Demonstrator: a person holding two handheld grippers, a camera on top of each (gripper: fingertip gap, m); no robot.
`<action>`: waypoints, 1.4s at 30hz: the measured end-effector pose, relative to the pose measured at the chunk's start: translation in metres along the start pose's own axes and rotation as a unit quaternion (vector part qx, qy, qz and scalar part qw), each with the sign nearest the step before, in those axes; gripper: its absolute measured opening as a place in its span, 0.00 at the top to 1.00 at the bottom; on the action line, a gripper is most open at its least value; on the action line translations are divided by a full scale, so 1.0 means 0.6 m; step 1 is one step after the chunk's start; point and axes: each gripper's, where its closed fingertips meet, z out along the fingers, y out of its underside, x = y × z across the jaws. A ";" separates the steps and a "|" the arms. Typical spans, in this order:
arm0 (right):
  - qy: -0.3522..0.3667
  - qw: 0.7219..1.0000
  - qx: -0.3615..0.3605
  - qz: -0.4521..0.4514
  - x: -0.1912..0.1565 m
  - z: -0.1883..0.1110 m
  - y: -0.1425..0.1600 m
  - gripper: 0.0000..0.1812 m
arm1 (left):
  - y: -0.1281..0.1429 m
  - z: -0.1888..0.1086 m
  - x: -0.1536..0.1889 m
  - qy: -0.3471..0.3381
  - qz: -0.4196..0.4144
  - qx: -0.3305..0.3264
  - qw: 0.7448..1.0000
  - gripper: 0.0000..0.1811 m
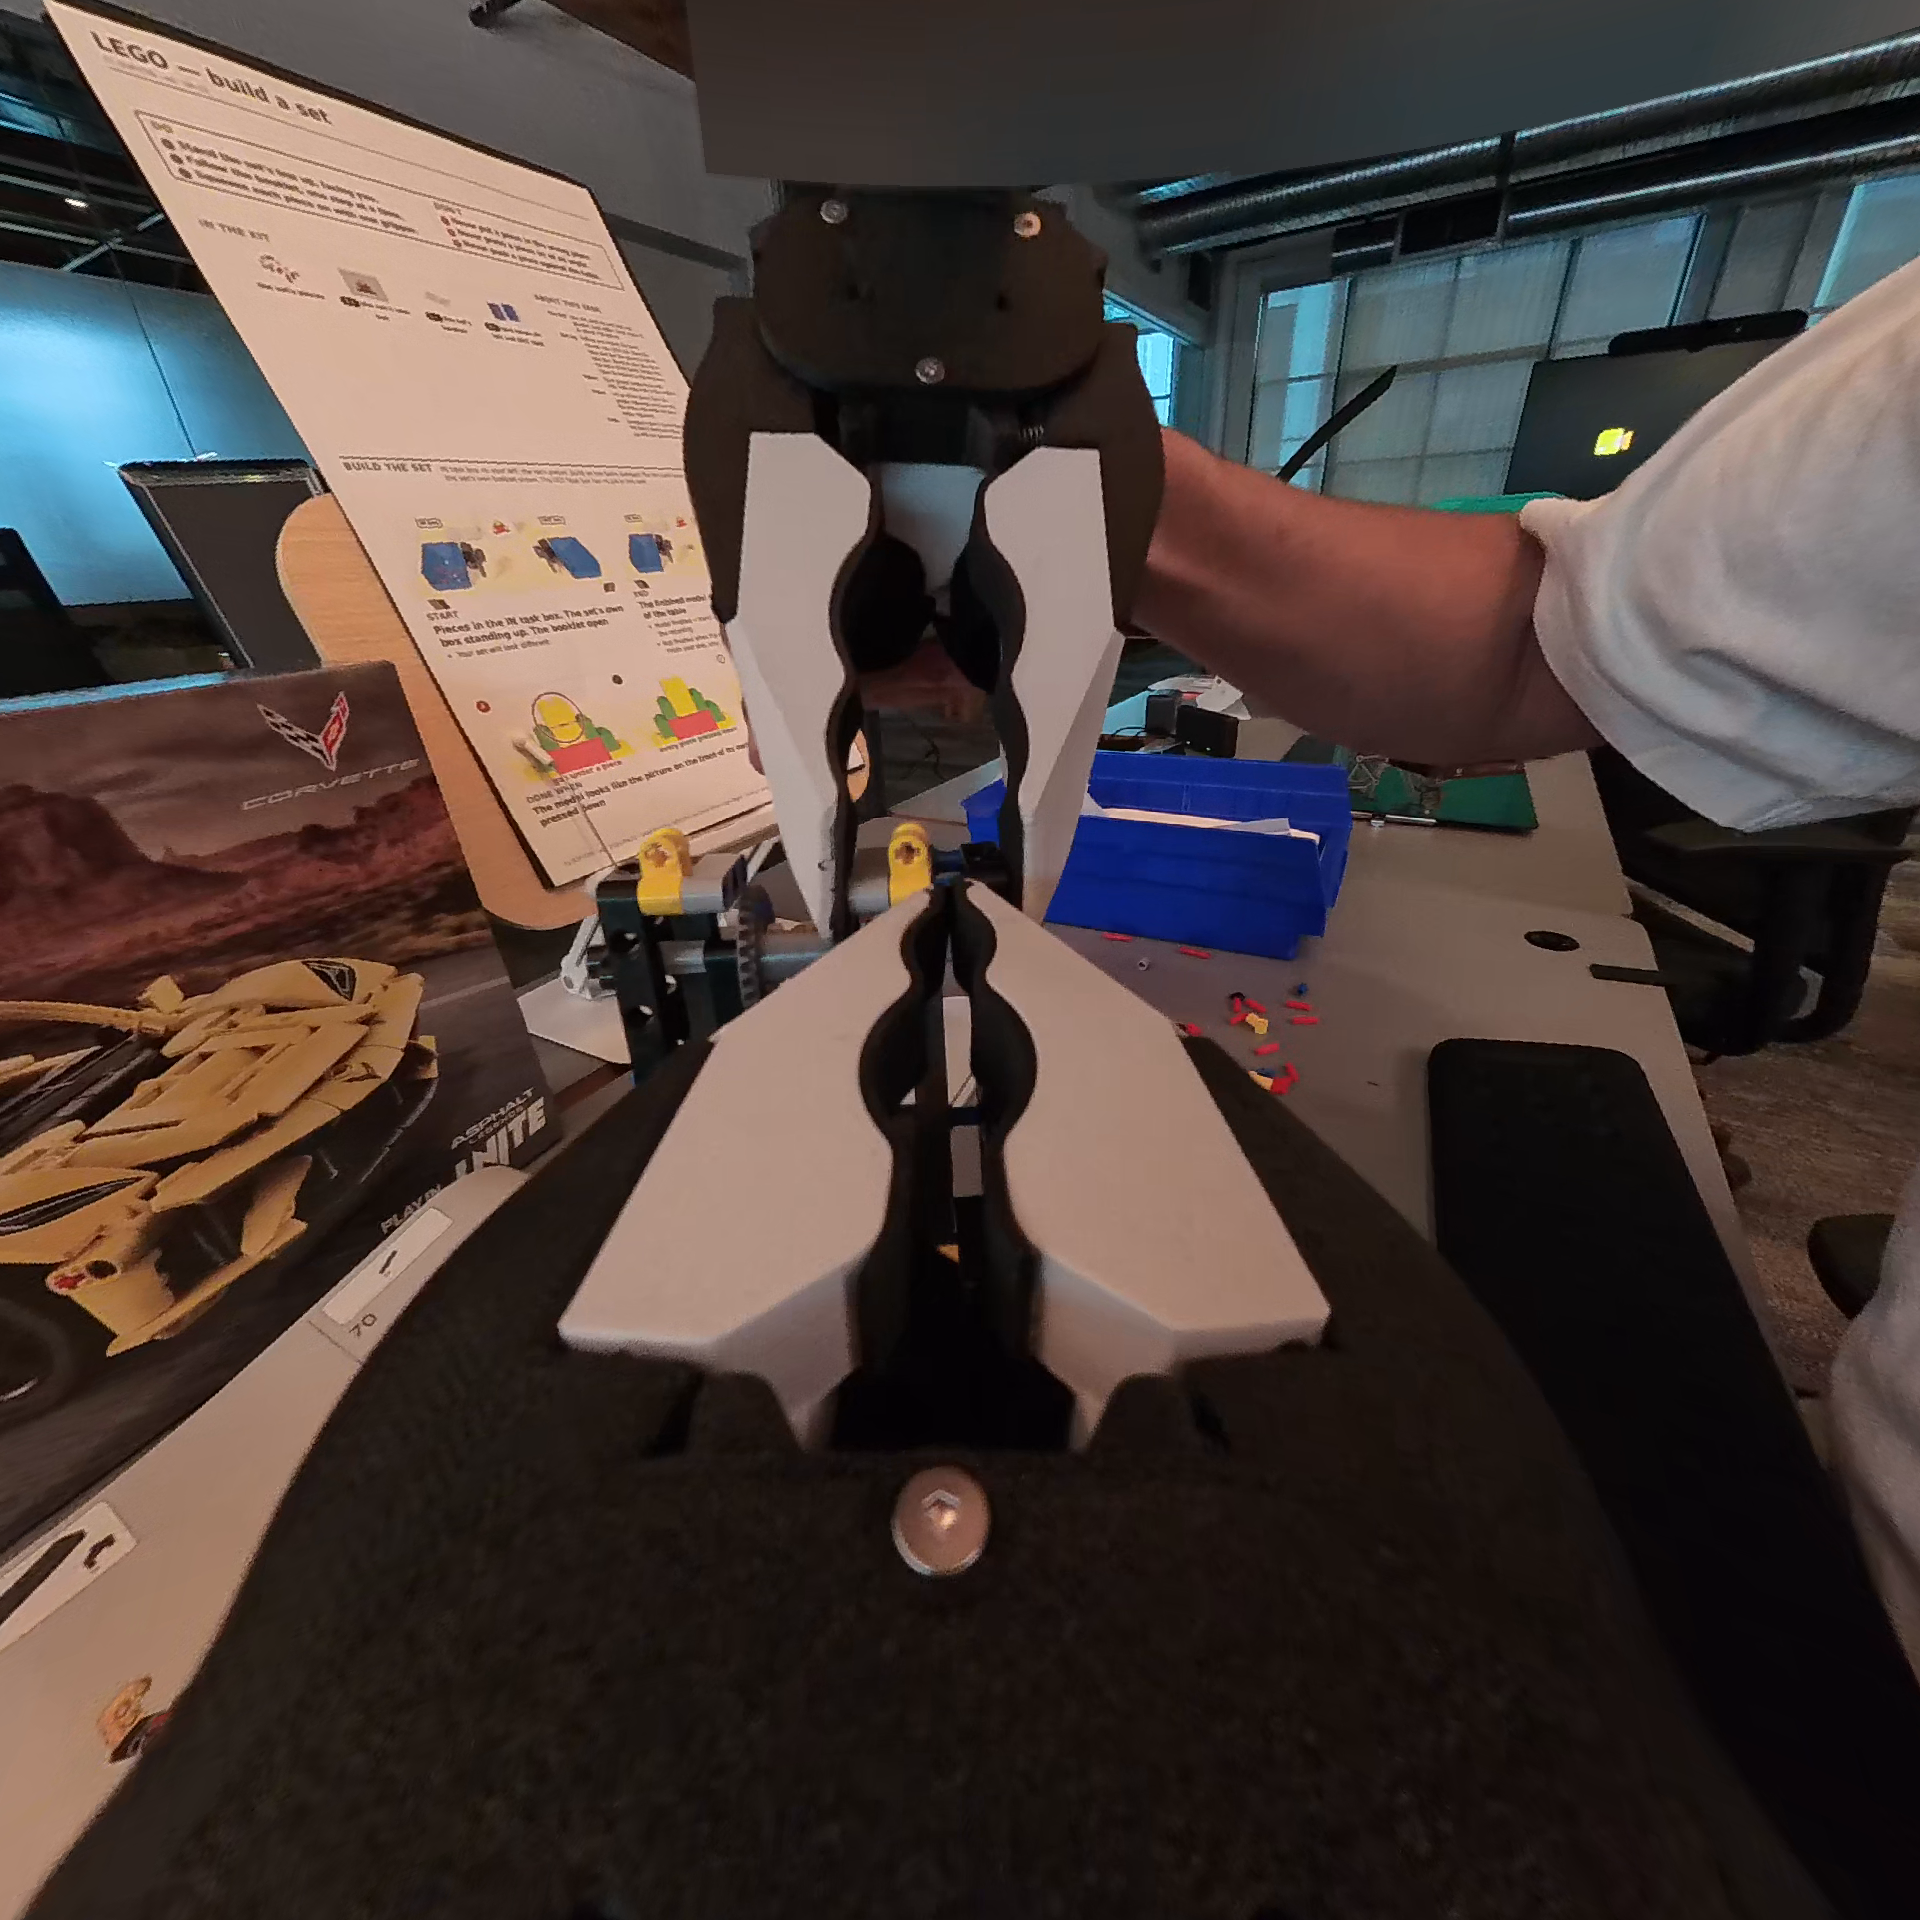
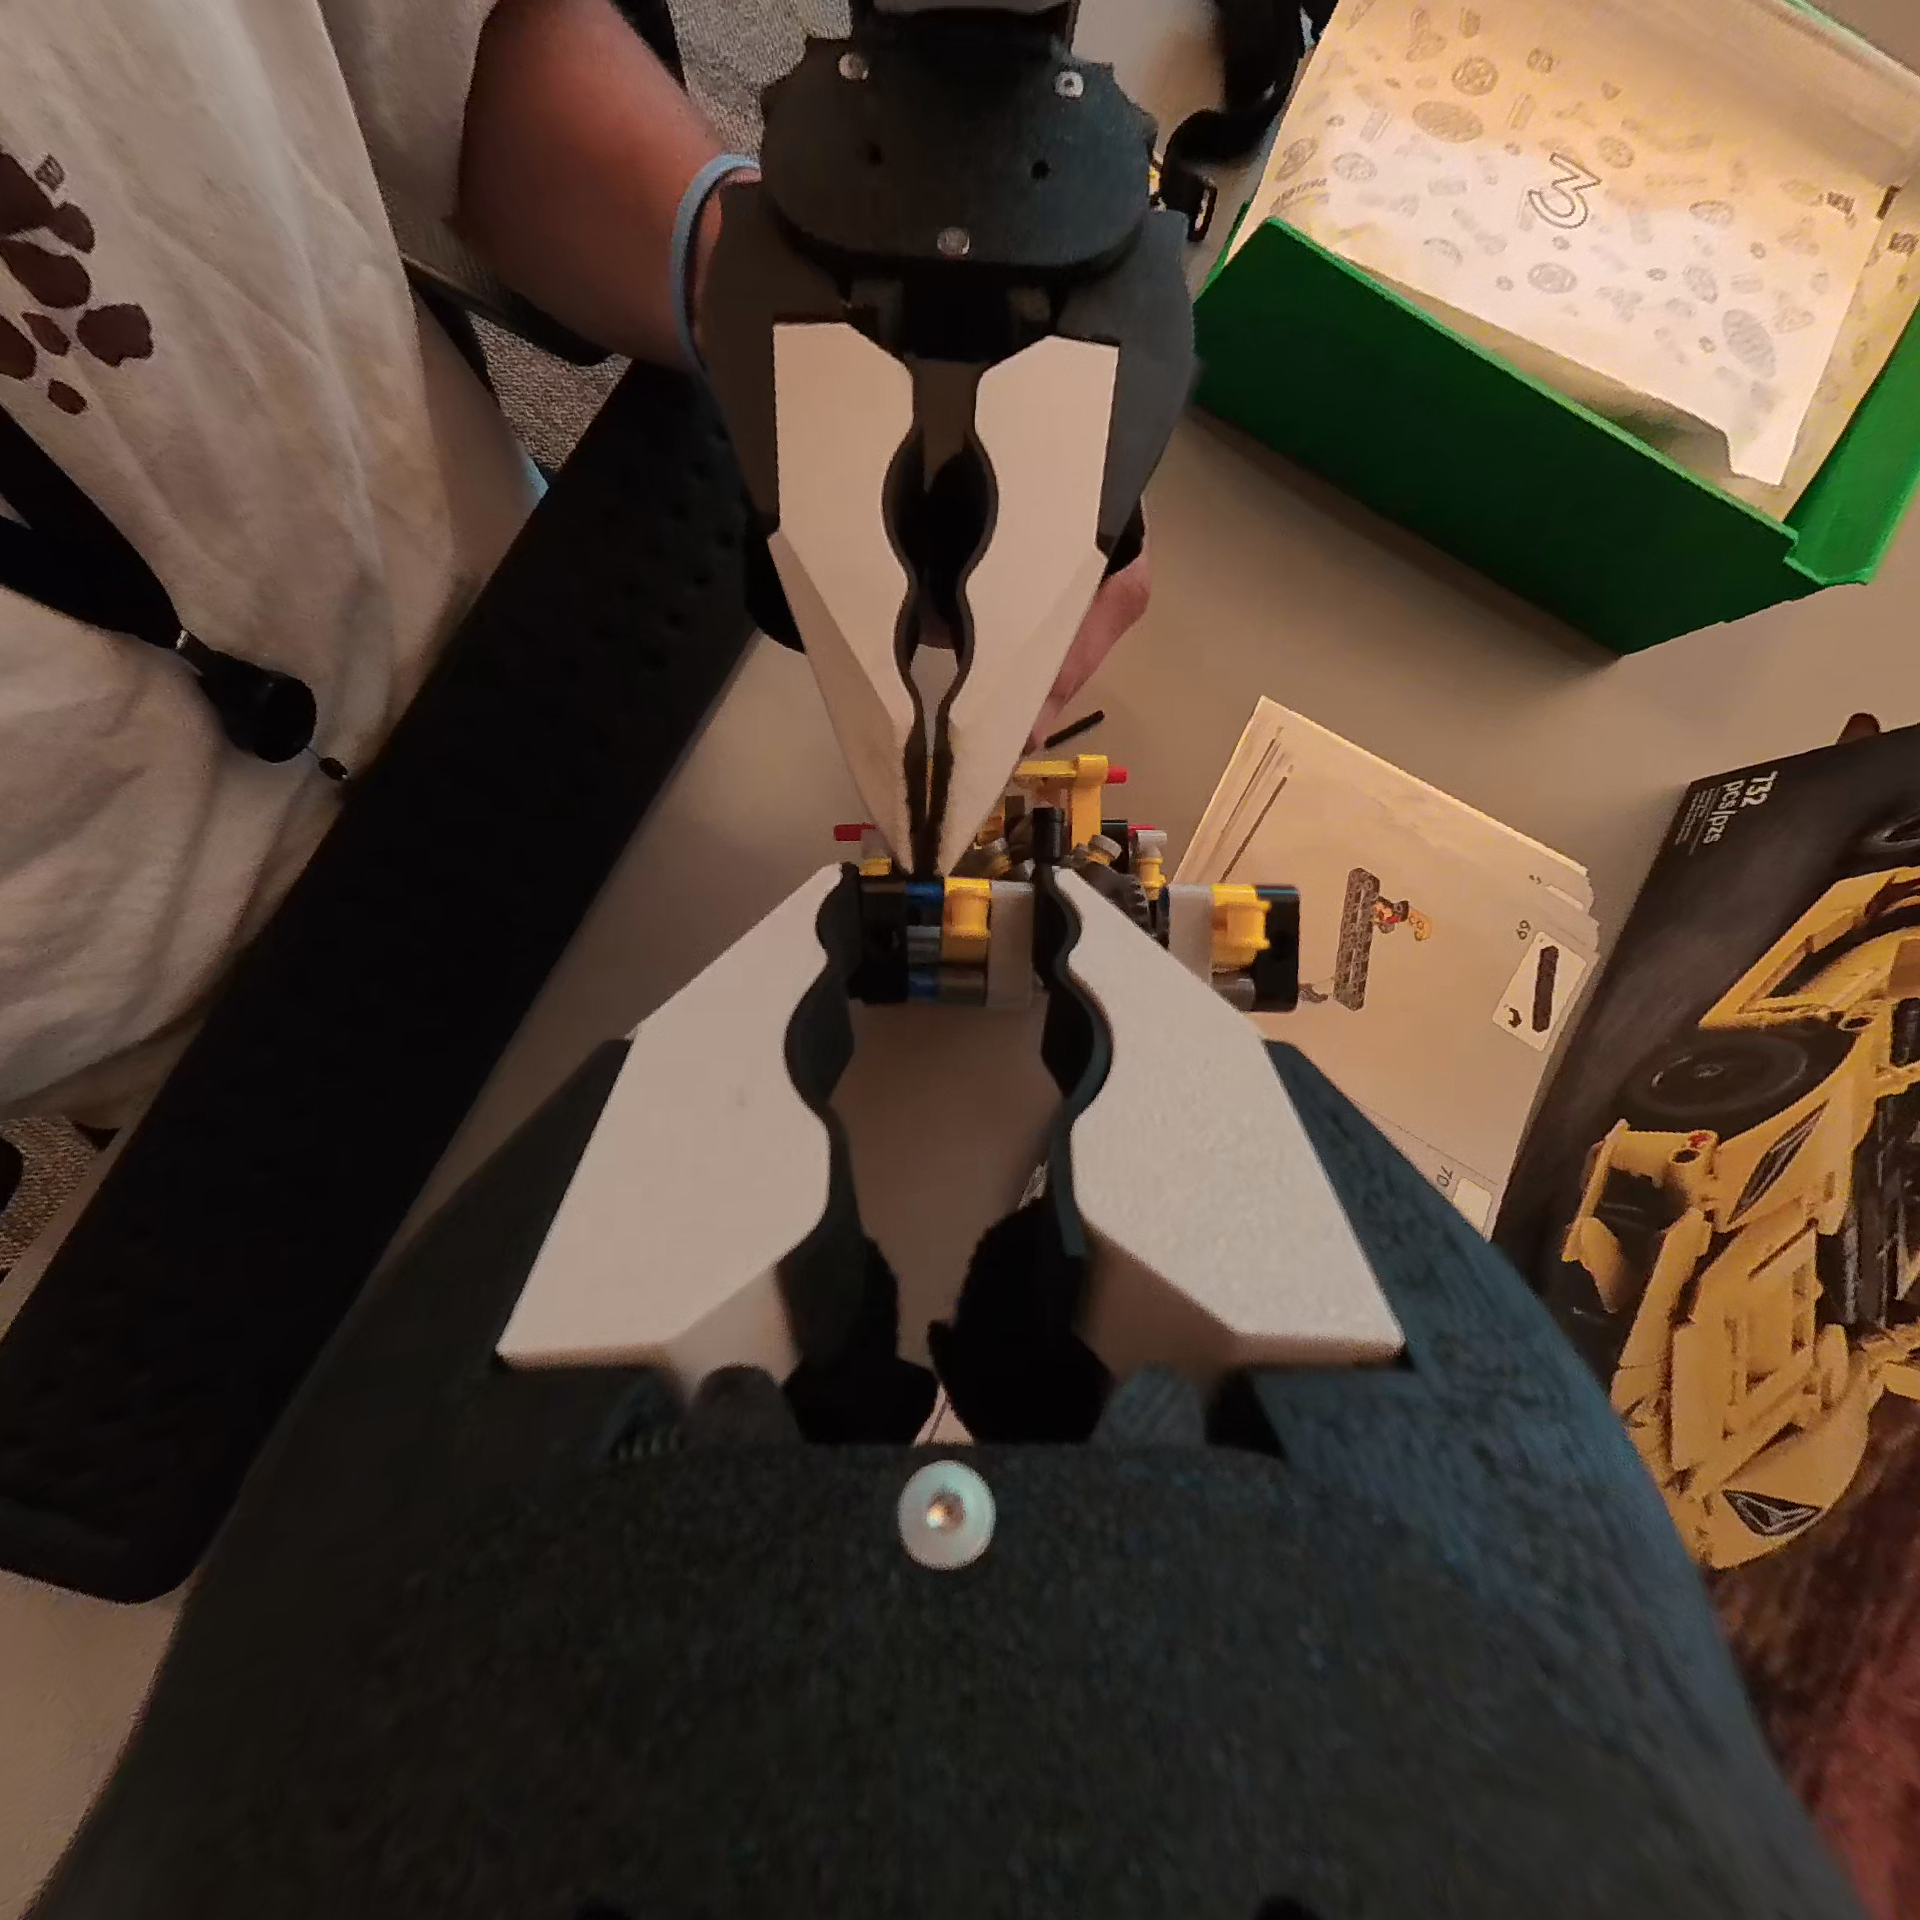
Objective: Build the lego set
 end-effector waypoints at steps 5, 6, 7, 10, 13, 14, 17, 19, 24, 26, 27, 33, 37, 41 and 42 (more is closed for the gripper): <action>0.000 1.000 0.003 0.004 0.003 -0.002 0.003 0.82 | 0.000 0.003 -0.003 -0.002 -0.011 0.003 1.000 1.00; -0.001 1.000 0.006 0.001 0.002 -0.002 0.003 0.82 | 0.000 0.003 -0.003 -0.001 -0.014 0.004 1.000 1.00; 0.000 1.000 0.008 -0.001 0.002 -0.002 0.003 0.82 | 0.000 0.003 -0.002 -0.001 -0.015 0.006 1.000 1.00; 0.002 1.000 0.010 0.001 0.003 -0.003 0.004 0.82 | 0.000 0.005 -0.004 -0.004 -0.018 0.007 1.000 1.00; 0.000 1.000 0.019 0.009 0.005 -0.005 0.006 0.82 | 0.002 0.007 -0.006 -0.007 -0.018 0.004 1.000 1.00; -0.006 1.000 0.027 0.014 0.002 -0.005 0.006 0.82 | 0.006 0.007 -0.003 -0.002 -0.021 -0.002 1.000 1.00; 0.005 0.999 0.035 0.020 0.007 -0.011 0.014 0.82 | 0.023 -0.007 -0.007 -0.003 -0.016 -0.016 1.000 1.00; 0.006 0.998 0.053 0.043 0.012 -0.010 0.010 0.82 | 0.023 -0.005 -0.001 0.000 0.003 -0.020 1.000 0.92; 0.012 0.997 0.063 0.051 0.012 -0.007 0.006 0.82 | 0.031 0.018 0.004 -0.005 0.035 -0.041 0.999 0.88; 0.028 0.996 0.065 0.059 0.017 -0.009 0.007 0.82 | 0.031 0.019 0.004 0.005 0.020 -0.033 0.999 0.91; 0.030 0.995 0.071 0.062 0.015 -0.009 0.006 0.82 | 0.031 0.019 0.006 0.011 0.016 -0.029 0.999 0.92; 0.042 0.978 0.198 0.053 0.009 -0.037 -0.010 0.75 | 0.027 -0.009 0.016 0.099 -0.021 -0.011 0.995 0.94; 0.101 0.983 0.148 -0.038 0.006 -0.018 -0.009 0.76 | 0.018 -0.047 -0.004 0.166 -0.091 0.009 0.982 0.94; 0.195 0.966 0.066 -0.155 0.018 0.001 -0.028 0.83 | 0.014 -0.077 -0.012 0.231 -0.131 0.011 0.964 0.94; 0.174 0.971 0.060 -0.155 0.014 0.004 -0.033 0.82 | 0.013 -0.082 -0.012 0.248 -0.136 0.009 0.959 0.94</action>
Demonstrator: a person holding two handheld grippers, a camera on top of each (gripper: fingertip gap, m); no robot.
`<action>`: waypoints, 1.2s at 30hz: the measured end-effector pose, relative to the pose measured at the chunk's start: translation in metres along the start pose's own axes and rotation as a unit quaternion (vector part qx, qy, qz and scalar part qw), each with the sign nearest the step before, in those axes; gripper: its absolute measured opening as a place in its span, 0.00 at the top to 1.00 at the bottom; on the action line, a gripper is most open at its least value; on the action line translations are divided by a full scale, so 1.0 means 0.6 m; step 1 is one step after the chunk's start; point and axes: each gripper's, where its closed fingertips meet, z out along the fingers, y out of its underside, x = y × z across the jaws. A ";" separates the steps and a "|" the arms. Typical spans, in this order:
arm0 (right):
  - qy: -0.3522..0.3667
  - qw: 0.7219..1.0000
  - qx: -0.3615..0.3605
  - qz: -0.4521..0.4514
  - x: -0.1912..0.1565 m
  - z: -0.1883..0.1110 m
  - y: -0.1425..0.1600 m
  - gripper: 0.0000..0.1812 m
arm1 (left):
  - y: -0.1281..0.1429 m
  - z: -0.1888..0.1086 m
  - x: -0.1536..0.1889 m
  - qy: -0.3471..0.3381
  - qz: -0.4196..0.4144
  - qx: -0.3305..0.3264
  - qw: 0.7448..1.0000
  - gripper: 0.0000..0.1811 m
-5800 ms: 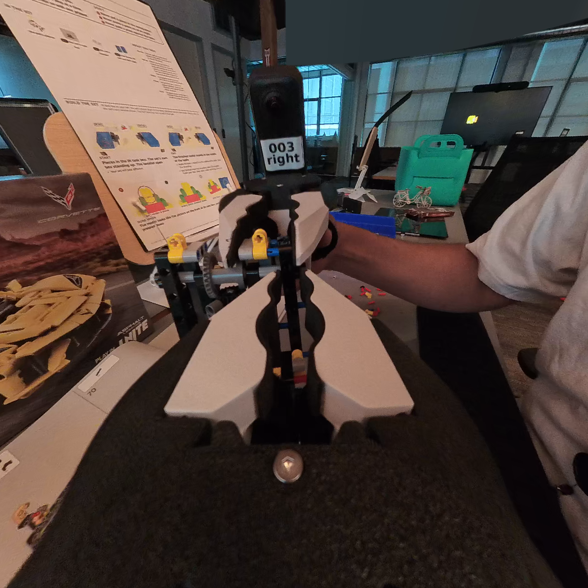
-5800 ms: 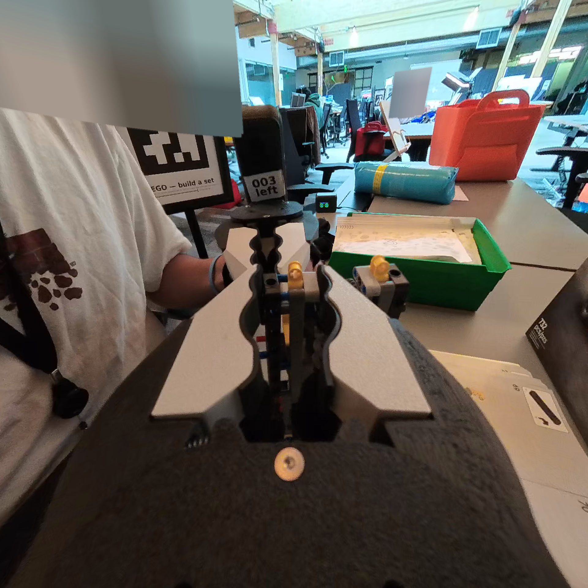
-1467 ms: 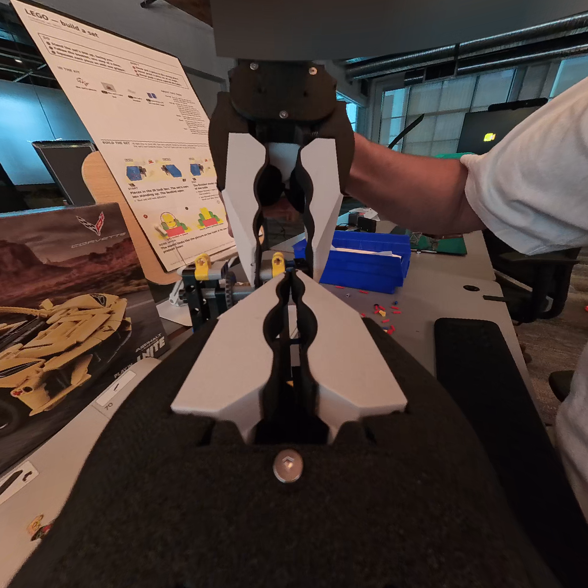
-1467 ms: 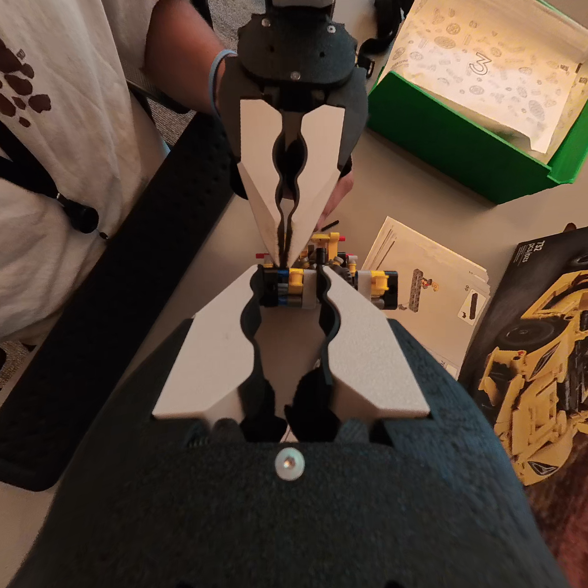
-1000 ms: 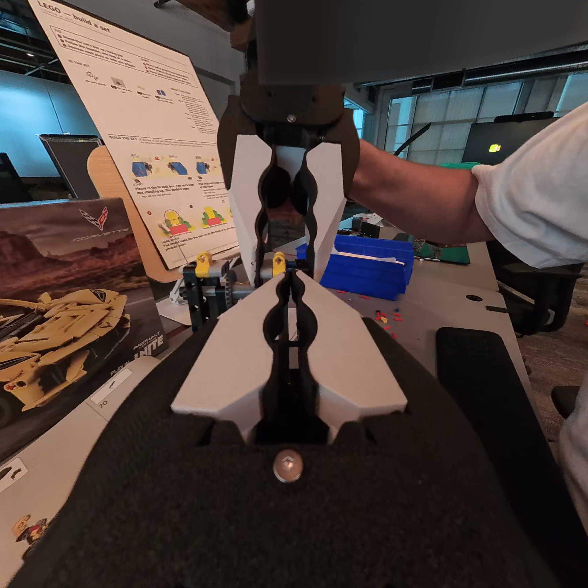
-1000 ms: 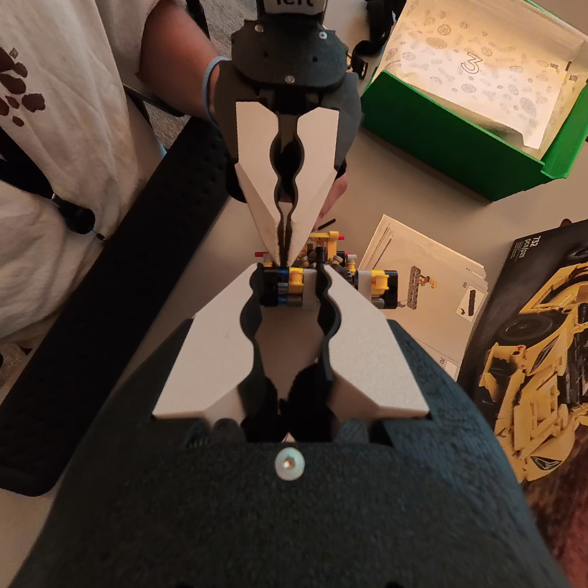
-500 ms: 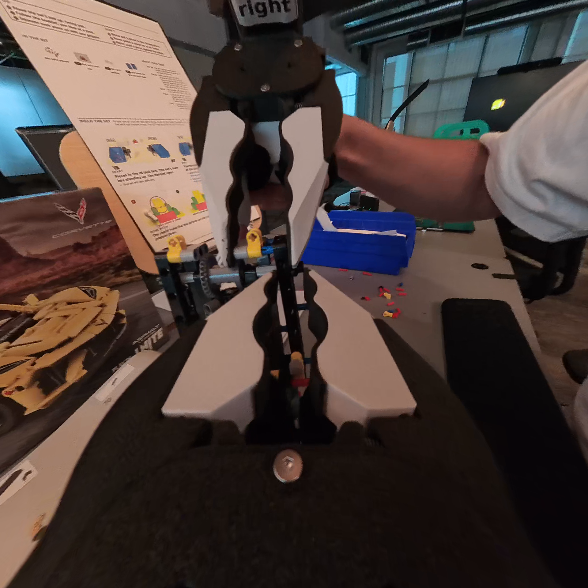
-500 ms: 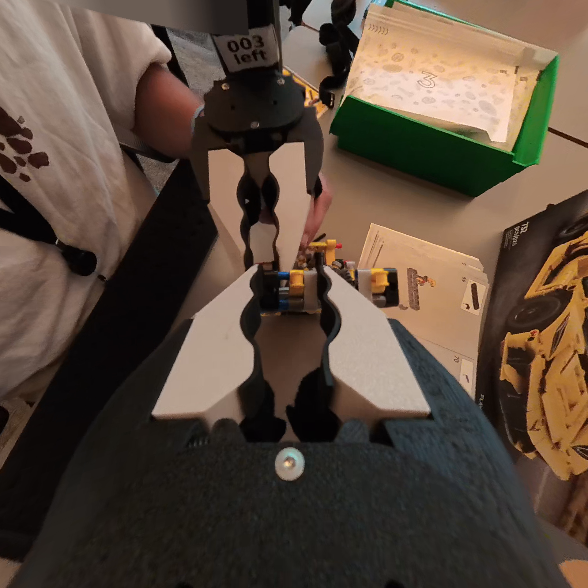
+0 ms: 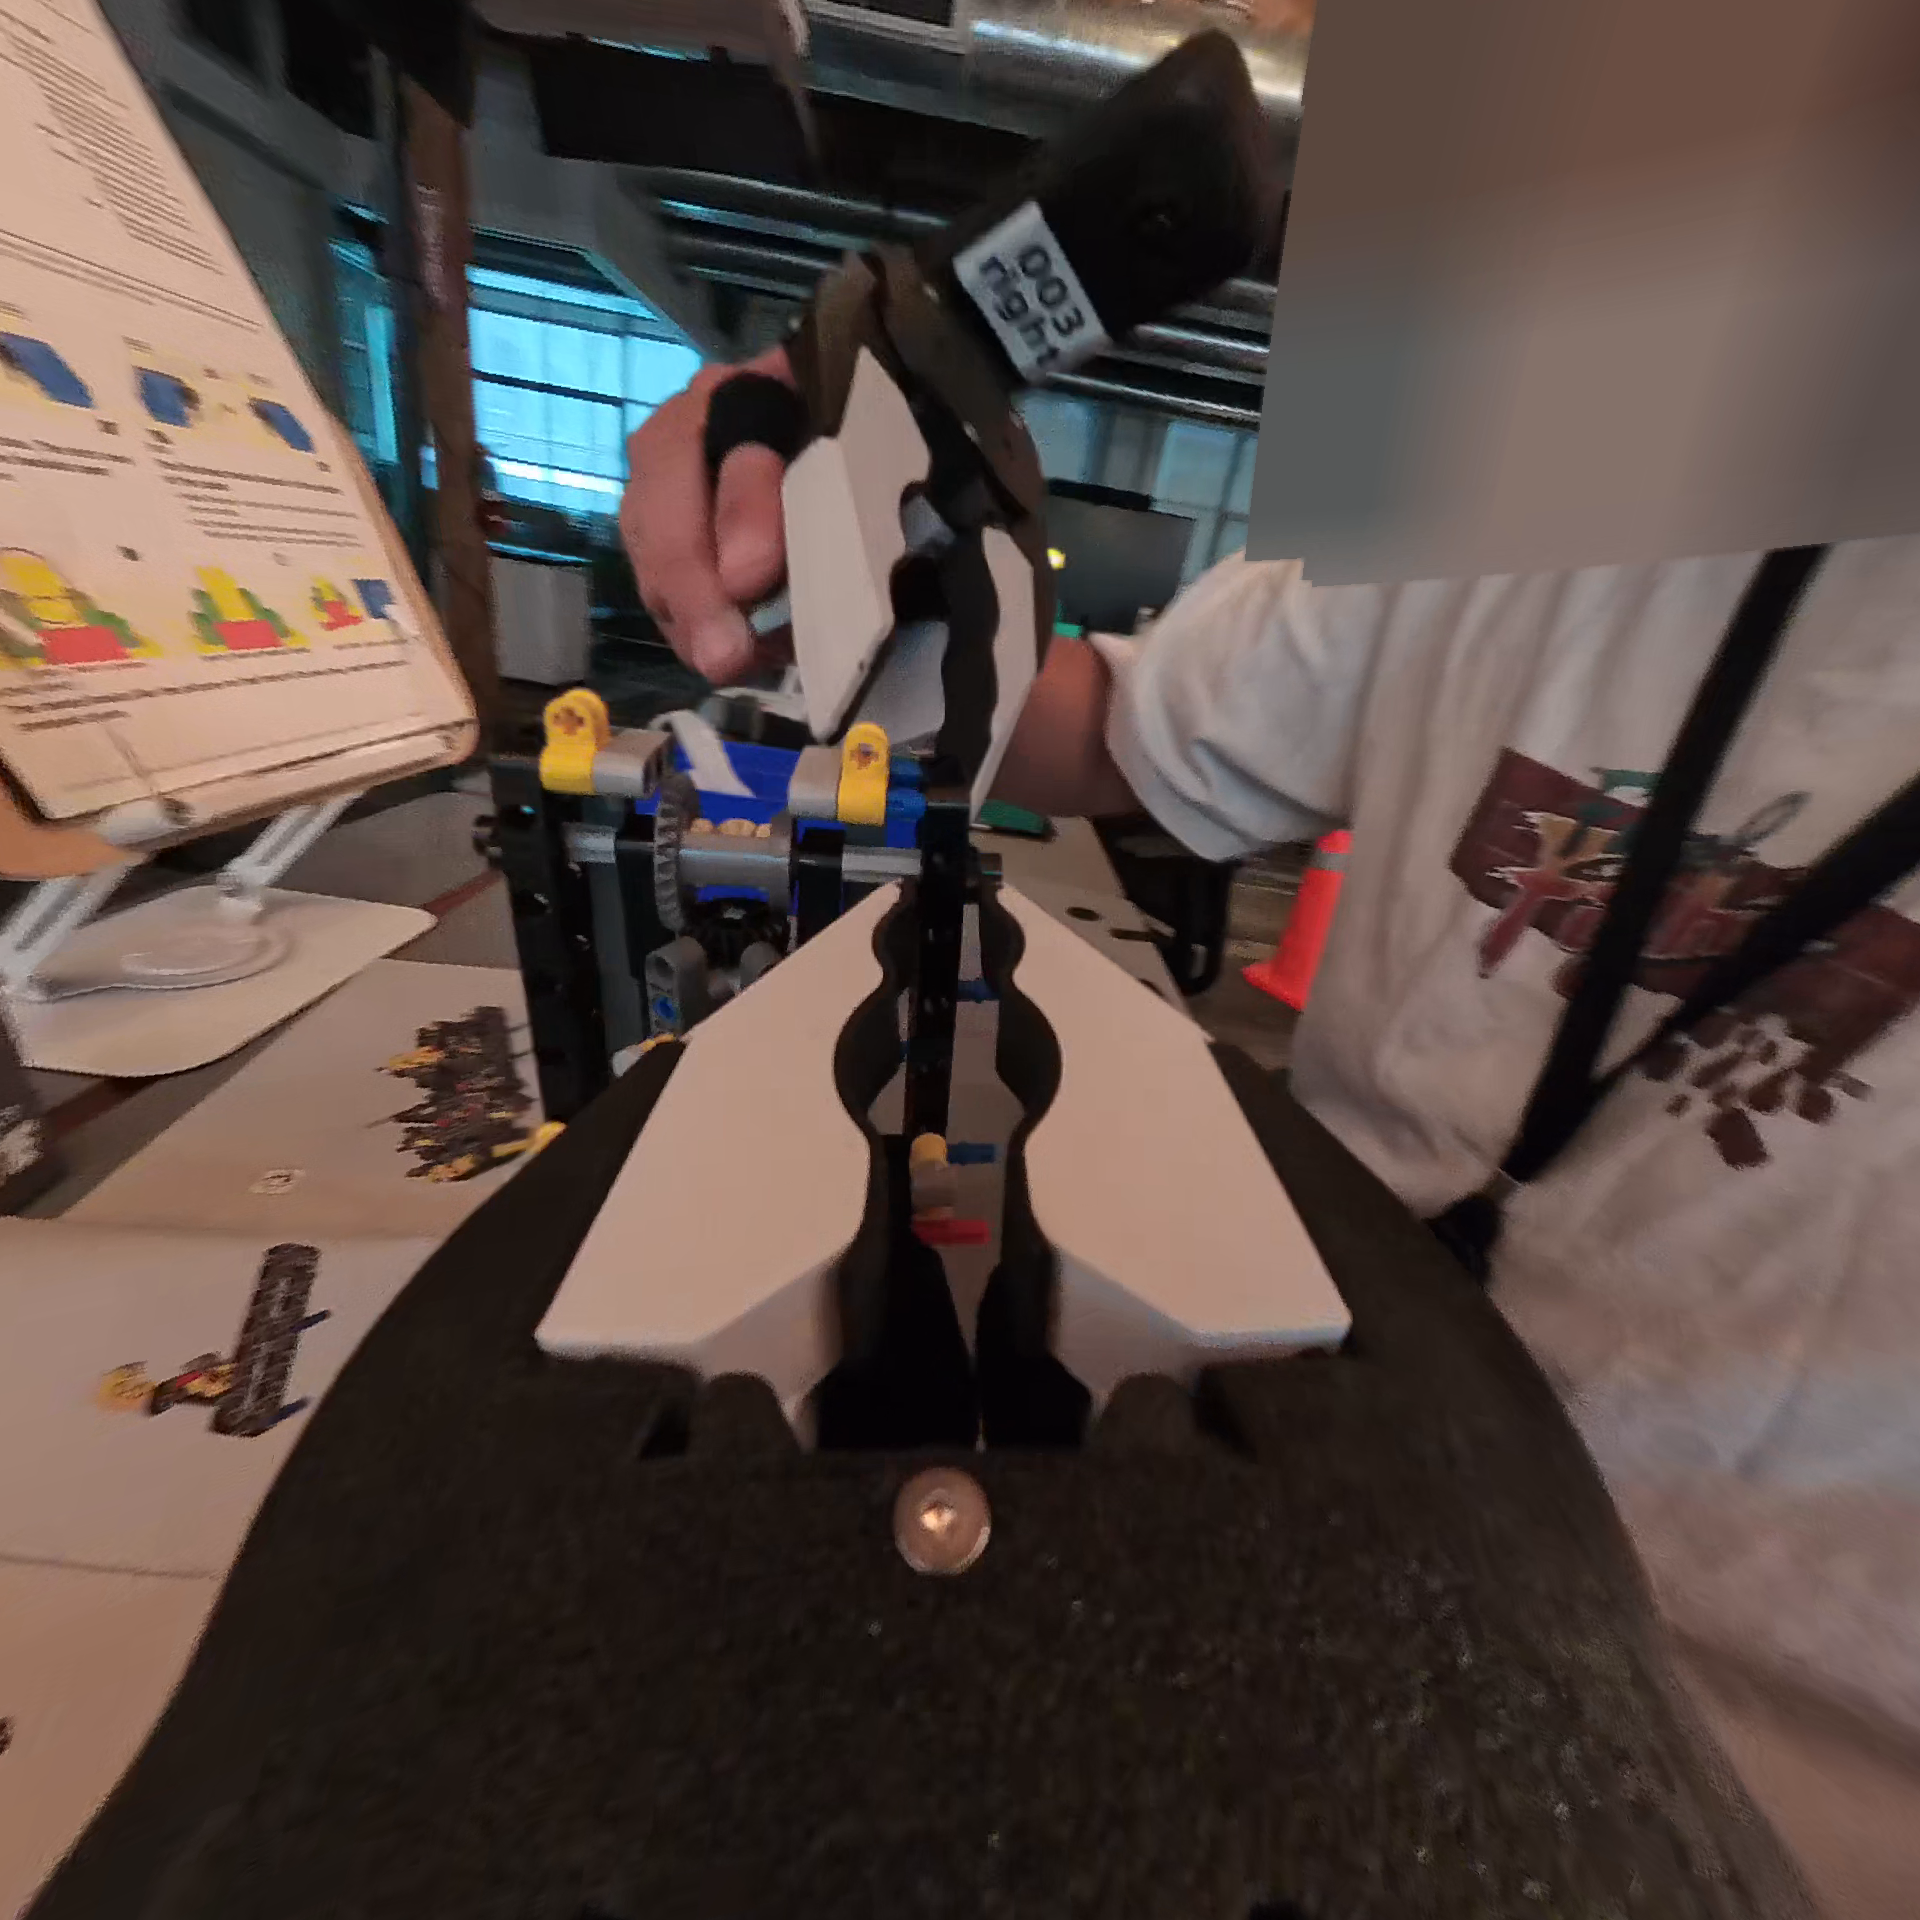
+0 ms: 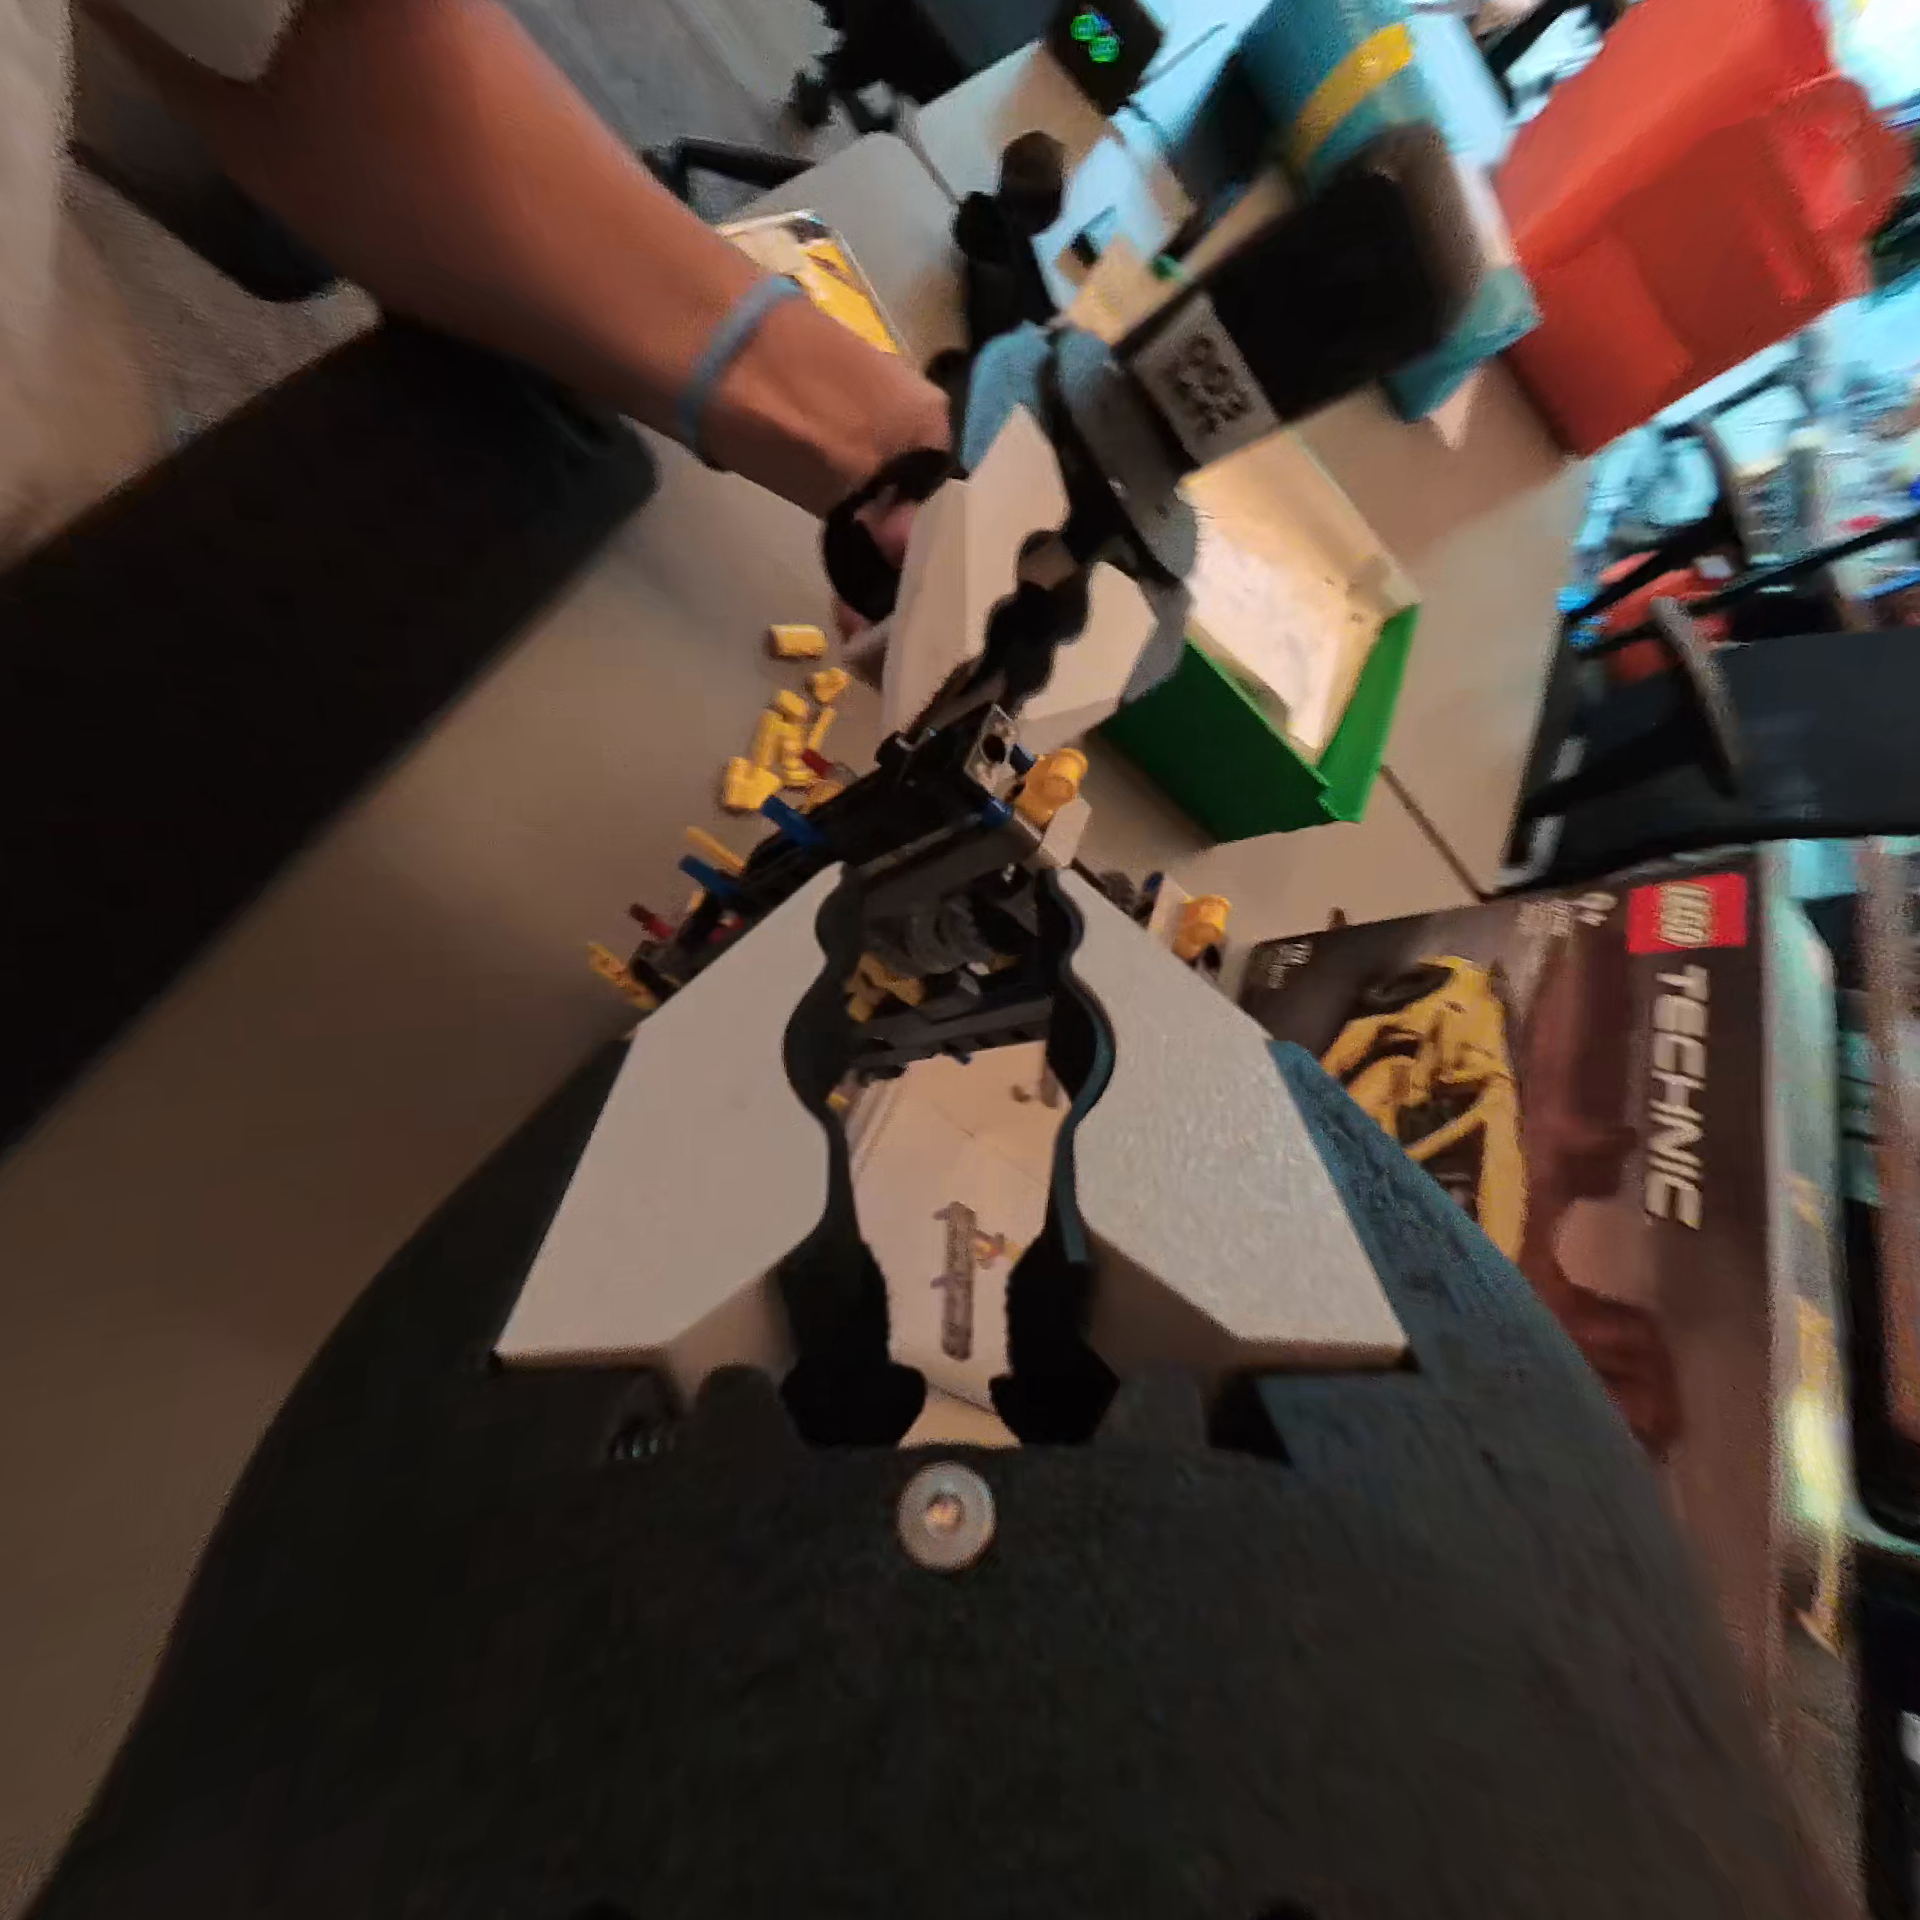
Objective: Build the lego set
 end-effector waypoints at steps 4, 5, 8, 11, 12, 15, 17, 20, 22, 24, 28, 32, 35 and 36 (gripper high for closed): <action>-0.103 0.994 0.006 0.030 0.000 0.004 -0.008 0.81 | 0.005 -0.003 0.017 0.063 -0.003 -0.041 0.997 0.94; -0.129 0.991 0.002 0.036 0.003 0.003 -0.008 0.80 | 0.007 0.001 0.020 0.076 -0.002 -0.052 0.996 0.94; -0.239 0.968 -0.035 0.071 -0.006 -0.012 -0.007 0.80 | 0.015 0.023 0.031 0.120 -0.001 -0.088 0.989 0.94; -0.329 0.936 -0.081 0.092 -0.034 -0.034 -0.007 0.81 | 0.026 0.051 0.039 0.147 0.005 -0.124 0.981 0.94; -0.350 0.928 -0.088 0.096 -0.046 -0.041 -0.008 0.81 | 0.029 0.060 0.041 0.153 0.008 -0.134 0.979 0.94; -0.361 0.921 -0.116 0.087 -0.076 -0.054 0.006 0.82 | 0.037 0.082 0.048 0.164 0.021 -0.165 0.972 0.94; -0.356 0.923 -0.117 0.083 -0.096 -0.057 0.012 0.82 | 0.044 0.095 0.055 0.171 0.026 -0.182 0.968 0.94; -0.344 0.930 -0.111 0.064 -0.123 -0.060 0.018 0.86 | 0.057 0.115 0.068 0.178 0.033 -0.204 0.962 0.94; -0.342 0.932 -0.106 0.053 -0.144 -0.065 0.018 0.86 | 0.067 0.127 0.079 0.184 0.042 -0.224 0.956 0.94; -0.331 0.937 -0.101 0.040 -0.161 -0.070 0.019 0.86 | 0.077 0.137 0.089 0.184 0.049 -0.243 0.951 0.94; -0.289 0.951 -0.111 0.007 -0.189 -0.082 0.030 0.87 | 0.097 0.161 0.098 0.183 0.060 -0.278 0.941 0.94; -0.276 0.956 -0.102 0.011 -0.214 -0.096 0.039 0.87 | 0.112 0.184 0.107 0.191 0.063 -0.305 0.931 0.94; -0.243 0.966 -0.079 0.027 -0.220 -0.100 0.045 0.87 | 0.118 0.193 0.105 0.180 0.063 -0.316 0.929 0.94; -0.233 0.969 -0.074 0.039 -0.221 -0.102 0.047 0.86 | 0.119 0.196 0.104 0.176 0.062 -0.318 0.930 0.94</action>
